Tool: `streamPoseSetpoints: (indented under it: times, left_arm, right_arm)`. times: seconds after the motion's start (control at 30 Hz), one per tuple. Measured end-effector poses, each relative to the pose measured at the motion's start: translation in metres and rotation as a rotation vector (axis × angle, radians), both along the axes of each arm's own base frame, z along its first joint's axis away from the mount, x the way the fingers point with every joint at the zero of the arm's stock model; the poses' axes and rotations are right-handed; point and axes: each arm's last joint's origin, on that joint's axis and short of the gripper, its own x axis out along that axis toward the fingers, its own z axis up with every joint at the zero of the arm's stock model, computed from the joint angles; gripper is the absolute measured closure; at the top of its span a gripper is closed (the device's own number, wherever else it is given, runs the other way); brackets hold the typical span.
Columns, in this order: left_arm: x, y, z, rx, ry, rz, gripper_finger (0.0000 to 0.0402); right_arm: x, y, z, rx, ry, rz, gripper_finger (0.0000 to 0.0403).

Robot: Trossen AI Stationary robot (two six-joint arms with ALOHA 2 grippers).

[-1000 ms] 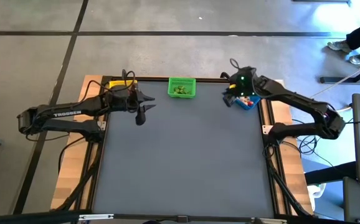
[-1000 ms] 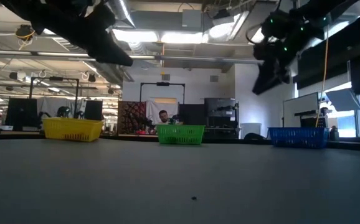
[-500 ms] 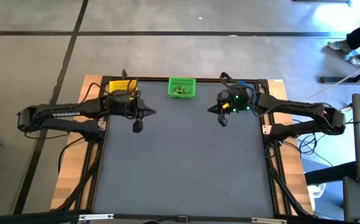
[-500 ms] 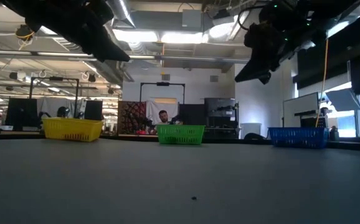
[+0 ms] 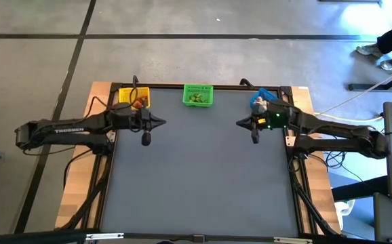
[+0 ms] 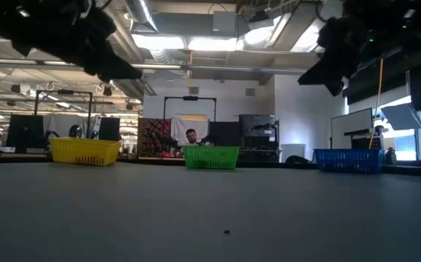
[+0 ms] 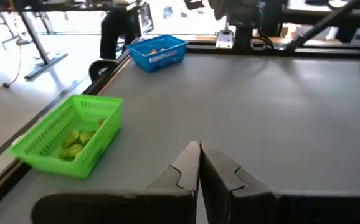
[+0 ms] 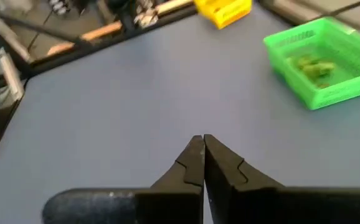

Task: Sort produce into baskets
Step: Return to Home Position

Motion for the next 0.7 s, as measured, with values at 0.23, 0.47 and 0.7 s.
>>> streamPoseSetpoints:
  times: [0.23, 0.47, 0.7]
  left_arm:
    - [-0.018, -0.001, -0.010, -0.017, -0.061, 0.037, 0.0399]
    - [-0.027, -0.005, -0.011, -0.003, -0.108, 0.037, 0.0397]
    - [-0.032, -0.007, -0.009, -0.009, -0.110, 0.016, 0.0398]
  right_arm:
    - [-0.023, 0.007, -0.002, -0.016, -0.101, -0.093, 0.0391]
    - [-0.036, 0.012, -0.008, 0.021, -0.146, -0.093, 0.0389]
    - [-0.049, 0.018, -0.015, 0.010, -0.192, -0.086, 0.0389]
